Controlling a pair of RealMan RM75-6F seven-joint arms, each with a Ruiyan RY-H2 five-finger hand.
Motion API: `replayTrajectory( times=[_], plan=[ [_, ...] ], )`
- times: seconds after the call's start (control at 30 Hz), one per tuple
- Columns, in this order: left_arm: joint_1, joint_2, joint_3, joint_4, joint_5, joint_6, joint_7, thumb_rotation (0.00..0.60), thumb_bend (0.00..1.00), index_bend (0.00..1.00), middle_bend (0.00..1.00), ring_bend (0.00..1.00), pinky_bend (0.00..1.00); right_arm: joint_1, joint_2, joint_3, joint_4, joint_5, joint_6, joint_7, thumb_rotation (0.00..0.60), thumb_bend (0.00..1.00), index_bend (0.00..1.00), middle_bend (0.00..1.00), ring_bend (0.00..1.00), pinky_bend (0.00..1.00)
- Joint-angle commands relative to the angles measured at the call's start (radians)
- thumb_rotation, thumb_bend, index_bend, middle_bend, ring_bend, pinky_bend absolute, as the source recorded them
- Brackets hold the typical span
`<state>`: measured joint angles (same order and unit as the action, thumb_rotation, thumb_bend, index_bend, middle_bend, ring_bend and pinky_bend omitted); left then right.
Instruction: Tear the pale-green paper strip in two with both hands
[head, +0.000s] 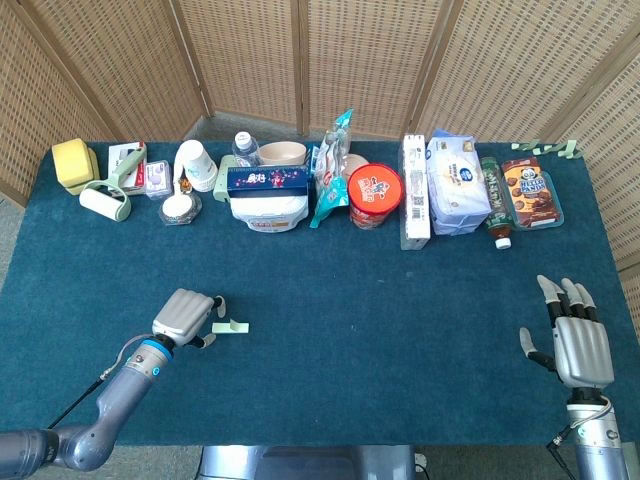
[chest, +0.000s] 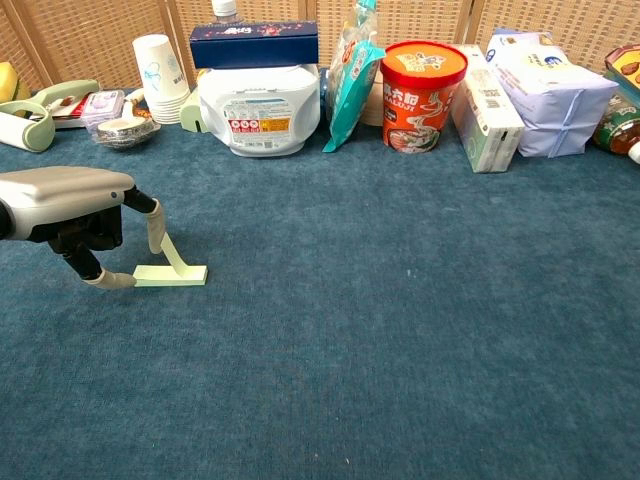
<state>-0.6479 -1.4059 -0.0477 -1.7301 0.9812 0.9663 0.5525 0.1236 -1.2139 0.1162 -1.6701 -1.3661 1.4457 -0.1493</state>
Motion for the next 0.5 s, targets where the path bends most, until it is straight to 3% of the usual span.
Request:
replayTrajectory(
  times=[0.03, 0.5],
  plan=[
    [-0.004, -0.005, 0.002, 0.0, -0.005, 0.006, 0.008, 0.6, 0.25, 0.42, 1.0, 1.0, 1.0, -0.002, 0.0, 0.0, 0.003, -0.001, 0.002, 0.004, 0.518, 0.43, 0.0, 0.2, 0.07, 0.0],
    [-0.018, -0.033, 0.014, 0.006, -0.037, 0.026, 0.043, 0.6, 0.25, 0.42, 1.0, 1.0, 1.0, -0.013, 0.001, -0.003, 0.017, -0.005, 0.009, 0.028, 0.519, 0.43, 0.0, 0.2, 0.07, 0.0]
  ],
)
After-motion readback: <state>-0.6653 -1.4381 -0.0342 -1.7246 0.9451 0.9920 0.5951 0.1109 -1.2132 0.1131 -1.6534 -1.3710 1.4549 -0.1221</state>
